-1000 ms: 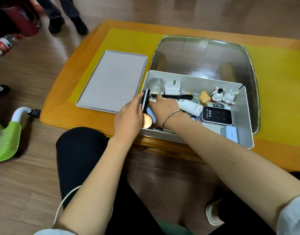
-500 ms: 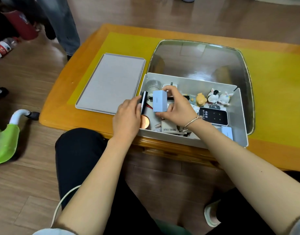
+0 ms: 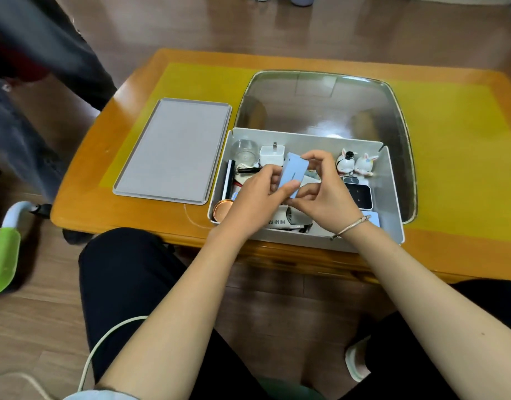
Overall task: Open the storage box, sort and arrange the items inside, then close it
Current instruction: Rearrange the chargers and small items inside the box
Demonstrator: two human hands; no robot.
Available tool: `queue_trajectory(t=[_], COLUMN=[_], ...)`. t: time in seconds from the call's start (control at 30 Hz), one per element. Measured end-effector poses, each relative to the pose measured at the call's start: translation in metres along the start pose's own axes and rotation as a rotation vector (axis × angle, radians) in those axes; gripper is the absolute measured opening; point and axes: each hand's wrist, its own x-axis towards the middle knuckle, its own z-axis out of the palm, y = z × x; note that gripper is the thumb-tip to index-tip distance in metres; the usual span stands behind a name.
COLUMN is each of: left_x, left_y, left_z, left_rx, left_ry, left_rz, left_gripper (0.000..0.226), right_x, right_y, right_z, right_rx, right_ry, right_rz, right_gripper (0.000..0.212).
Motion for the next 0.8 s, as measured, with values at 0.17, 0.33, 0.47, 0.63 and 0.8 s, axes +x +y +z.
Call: queue_trajectory(t=[0.17,0.33,0.47,0.63,0.8], left_x=[0.003,0.002,0.000,-0.004,-0.005], left_y=[-0.005,-0.001,0.007,0.014,0.016], left_z=[0.011,0.023,0.033,0.041,0.044], left_rx=[0.097,0.159,0.164,0.131,0.072], left_ry=[-0.007,0.036,0.096,0.121,0.125], left_rz=[0.133,0.256,0.331,0.432,0.439], left_gripper=[0.036,0.047,0.046,0.040,0.037], right_x=[-0.013,-0.022,-0.030,-0.031,-0.038], right_y=[0.005,0.012,0.019,0.021,0.025], right_z=[-0.022,-0.038,-0.043,-0.052,-0.056], right_rx=[-0.084,-0.240,-0.263,-0.183,-0.151], right_ry=[-0.045,0.002,0.059,0.044,0.023], right_rz=[0.000,0.016,0.055,0.137,0.169], right_gripper=[0.075,0.046,0.042,0.043,0.039])
